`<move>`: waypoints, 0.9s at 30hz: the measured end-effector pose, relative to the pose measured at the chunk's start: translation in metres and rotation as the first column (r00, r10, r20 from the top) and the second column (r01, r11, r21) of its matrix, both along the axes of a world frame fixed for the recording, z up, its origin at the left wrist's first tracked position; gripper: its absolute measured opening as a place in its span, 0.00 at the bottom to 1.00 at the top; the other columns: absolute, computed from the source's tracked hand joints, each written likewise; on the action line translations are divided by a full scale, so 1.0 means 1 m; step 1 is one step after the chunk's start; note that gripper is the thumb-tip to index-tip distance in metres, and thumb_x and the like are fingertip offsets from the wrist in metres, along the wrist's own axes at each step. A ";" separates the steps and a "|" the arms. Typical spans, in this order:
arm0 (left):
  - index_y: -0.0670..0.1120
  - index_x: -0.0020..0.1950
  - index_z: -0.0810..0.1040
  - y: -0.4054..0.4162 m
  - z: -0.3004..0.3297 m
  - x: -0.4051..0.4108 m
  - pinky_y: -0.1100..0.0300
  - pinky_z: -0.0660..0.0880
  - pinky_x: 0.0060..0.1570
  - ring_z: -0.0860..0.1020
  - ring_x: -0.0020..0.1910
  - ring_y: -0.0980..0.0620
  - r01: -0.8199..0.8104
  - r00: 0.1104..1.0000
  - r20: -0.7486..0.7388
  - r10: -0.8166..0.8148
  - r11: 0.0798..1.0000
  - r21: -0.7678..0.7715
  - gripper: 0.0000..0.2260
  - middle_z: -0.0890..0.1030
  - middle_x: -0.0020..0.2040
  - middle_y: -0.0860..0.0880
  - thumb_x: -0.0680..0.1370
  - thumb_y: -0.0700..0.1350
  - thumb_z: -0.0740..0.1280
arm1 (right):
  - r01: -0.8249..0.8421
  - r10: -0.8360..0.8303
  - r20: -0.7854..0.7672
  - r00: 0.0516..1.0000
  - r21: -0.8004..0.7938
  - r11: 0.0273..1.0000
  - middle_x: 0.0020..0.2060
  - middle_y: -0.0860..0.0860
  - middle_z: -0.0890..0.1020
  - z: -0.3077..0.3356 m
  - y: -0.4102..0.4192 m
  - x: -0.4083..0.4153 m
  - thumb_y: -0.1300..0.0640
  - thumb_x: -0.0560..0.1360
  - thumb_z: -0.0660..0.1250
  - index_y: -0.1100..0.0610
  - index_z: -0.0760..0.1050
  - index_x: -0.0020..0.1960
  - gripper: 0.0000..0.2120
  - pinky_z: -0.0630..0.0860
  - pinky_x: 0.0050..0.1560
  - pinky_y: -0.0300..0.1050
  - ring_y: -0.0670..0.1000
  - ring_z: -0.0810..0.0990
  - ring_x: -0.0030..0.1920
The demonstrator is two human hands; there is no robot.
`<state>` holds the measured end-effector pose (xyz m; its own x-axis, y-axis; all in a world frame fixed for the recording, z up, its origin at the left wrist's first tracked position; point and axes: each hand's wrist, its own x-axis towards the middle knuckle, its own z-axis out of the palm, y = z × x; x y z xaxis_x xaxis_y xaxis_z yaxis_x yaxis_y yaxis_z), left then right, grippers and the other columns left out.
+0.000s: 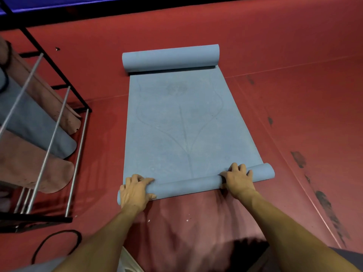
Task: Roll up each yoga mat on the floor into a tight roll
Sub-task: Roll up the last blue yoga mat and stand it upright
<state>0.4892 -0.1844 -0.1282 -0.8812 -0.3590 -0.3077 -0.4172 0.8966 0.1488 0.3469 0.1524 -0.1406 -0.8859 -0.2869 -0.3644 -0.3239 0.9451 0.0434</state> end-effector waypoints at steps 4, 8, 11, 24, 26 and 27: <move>0.61 0.61 0.76 0.006 -0.003 0.003 0.55 0.61 0.54 0.72 0.59 0.53 -0.005 0.994 -0.106 0.003 1.000 -0.019 0.17 0.74 0.56 0.59 0.75 0.56 0.76 | 0.006 -0.005 0.019 1.000 -0.040 0.999 0.58 0.49 0.73 0.007 0.000 -0.005 0.40 0.77 0.70 0.45 0.72 0.69 0.23 0.69 0.62 0.58 0.54 0.69 0.62; 0.58 0.62 0.77 0.015 -0.006 0.003 0.55 0.63 0.54 0.74 0.57 0.52 -0.036 0.989 -0.146 0.028 0.998 -0.049 0.14 0.76 0.54 0.57 0.78 0.53 0.73 | 0.092 -0.091 0.013 0.996 -0.136 0.986 0.55 0.47 0.77 0.010 -0.001 -0.007 0.43 0.75 0.74 0.51 0.69 0.62 0.23 0.68 0.66 0.57 0.53 0.73 0.61; 0.56 0.62 0.80 0.016 -0.008 0.003 0.53 0.66 0.57 0.75 0.58 0.51 -0.034 0.990 -0.141 0.026 0.998 -0.052 0.14 0.78 0.57 0.56 0.77 0.51 0.75 | 0.087 -0.084 0.026 0.996 -0.122 0.989 0.53 0.47 0.77 0.011 -0.002 -0.010 0.42 0.75 0.73 0.50 0.72 0.56 0.18 0.68 0.65 0.55 0.53 0.73 0.59; 0.56 0.59 0.82 0.019 -0.010 -0.003 0.50 0.71 0.54 0.78 0.54 0.48 -0.067 0.980 -0.194 0.043 0.990 -0.121 0.12 0.81 0.54 0.53 0.76 0.49 0.75 | 0.018 -0.051 -0.142 0.989 -0.226 0.974 0.52 0.48 0.80 0.007 -0.002 -0.005 0.44 0.77 0.72 0.51 0.77 0.60 0.16 0.74 0.54 0.49 0.54 0.73 0.54; 0.54 0.55 0.85 0.019 -0.013 -0.005 0.48 0.71 0.54 0.78 0.54 0.45 -0.064 0.979 -0.203 0.034 0.987 -0.146 0.11 0.80 0.56 0.50 0.74 0.48 0.77 | 0.007 -0.052 -0.175 0.983 -0.246 0.969 0.56 0.51 0.81 0.002 -0.002 -0.002 0.47 0.77 0.72 0.53 0.80 0.57 0.12 0.74 0.58 0.51 0.57 0.74 0.56; 0.53 0.53 0.86 0.018 -0.013 -0.006 0.47 0.72 0.53 0.78 0.53 0.44 -0.065 0.978 -0.207 0.032 0.986 -0.156 0.10 0.80 0.55 0.49 0.73 0.47 0.78 | 0.005 -0.057 -0.200 0.978 -0.254 0.967 0.58 0.53 0.80 0.000 -0.003 -0.001 0.48 0.77 0.72 0.54 0.82 0.55 0.12 0.75 0.58 0.53 0.59 0.74 0.56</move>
<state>0.4828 -0.1661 -0.1414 -0.8996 -0.4327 -0.0592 -0.4365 0.8952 0.0898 0.3456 0.1497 -0.1408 -0.9437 -0.3170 -0.0947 -0.3034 0.9433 -0.1346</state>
